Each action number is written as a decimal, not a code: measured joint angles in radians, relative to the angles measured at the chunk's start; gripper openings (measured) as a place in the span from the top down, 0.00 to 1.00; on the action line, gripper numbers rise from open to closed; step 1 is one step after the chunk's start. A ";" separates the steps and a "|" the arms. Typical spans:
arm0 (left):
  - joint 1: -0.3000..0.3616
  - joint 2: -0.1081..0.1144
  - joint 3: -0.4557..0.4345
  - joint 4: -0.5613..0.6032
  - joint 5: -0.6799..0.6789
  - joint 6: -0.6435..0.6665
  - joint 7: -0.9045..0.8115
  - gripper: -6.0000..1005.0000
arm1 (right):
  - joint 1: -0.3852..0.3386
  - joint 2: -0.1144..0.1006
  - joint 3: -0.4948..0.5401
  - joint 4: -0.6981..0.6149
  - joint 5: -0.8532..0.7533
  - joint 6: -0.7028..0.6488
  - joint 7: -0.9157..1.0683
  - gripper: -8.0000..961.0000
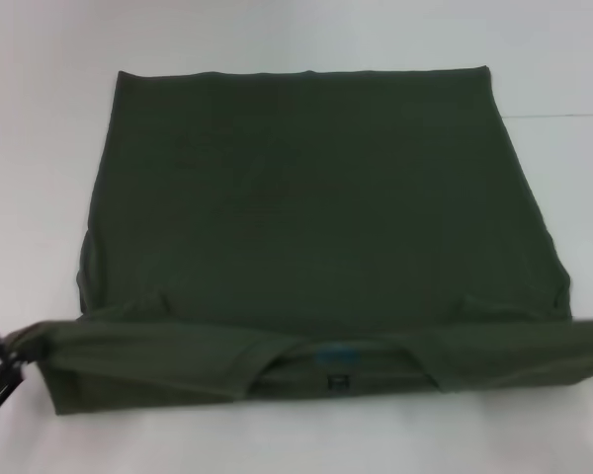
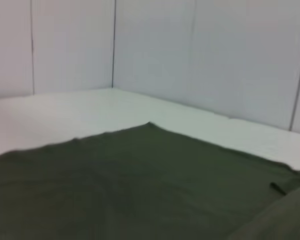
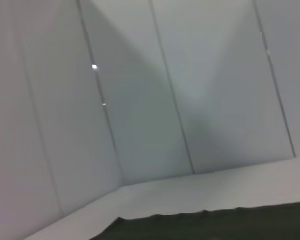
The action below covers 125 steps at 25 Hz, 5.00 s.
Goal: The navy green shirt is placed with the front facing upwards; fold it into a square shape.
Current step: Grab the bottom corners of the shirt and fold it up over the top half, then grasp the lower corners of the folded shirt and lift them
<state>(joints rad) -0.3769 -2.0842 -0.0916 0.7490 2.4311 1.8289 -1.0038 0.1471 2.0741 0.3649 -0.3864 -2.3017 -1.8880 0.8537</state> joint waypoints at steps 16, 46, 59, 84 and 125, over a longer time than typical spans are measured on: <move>-0.213 -0.012 0.041 -0.169 -0.081 -0.459 0.010 0.84 | 0.251 -0.018 -0.008 -0.001 0.000 0.386 0.218 0.95; -0.448 -0.018 0.119 -0.392 -0.349 -1.149 0.193 0.81 | 0.560 -0.009 -0.192 0.099 0.150 0.987 0.250 0.95; -0.431 -0.028 0.150 -0.413 -0.471 -1.151 0.252 0.79 | 0.574 -0.001 -0.211 0.116 0.157 1.060 0.255 0.67; -0.255 0.054 0.421 -0.091 -0.322 -0.495 -0.659 0.25 | 0.378 -0.001 -0.534 -0.103 0.149 0.379 0.270 0.13; -0.249 0.029 0.537 0.020 0.105 -0.553 -0.868 0.42 | 0.270 0.013 -0.613 -0.162 0.156 0.232 0.285 0.14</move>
<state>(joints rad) -0.6256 -2.0550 0.4455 0.7691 2.5363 1.2760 -1.8722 0.4174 2.0869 -0.2480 -0.5486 -2.1460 -1.6561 1.1384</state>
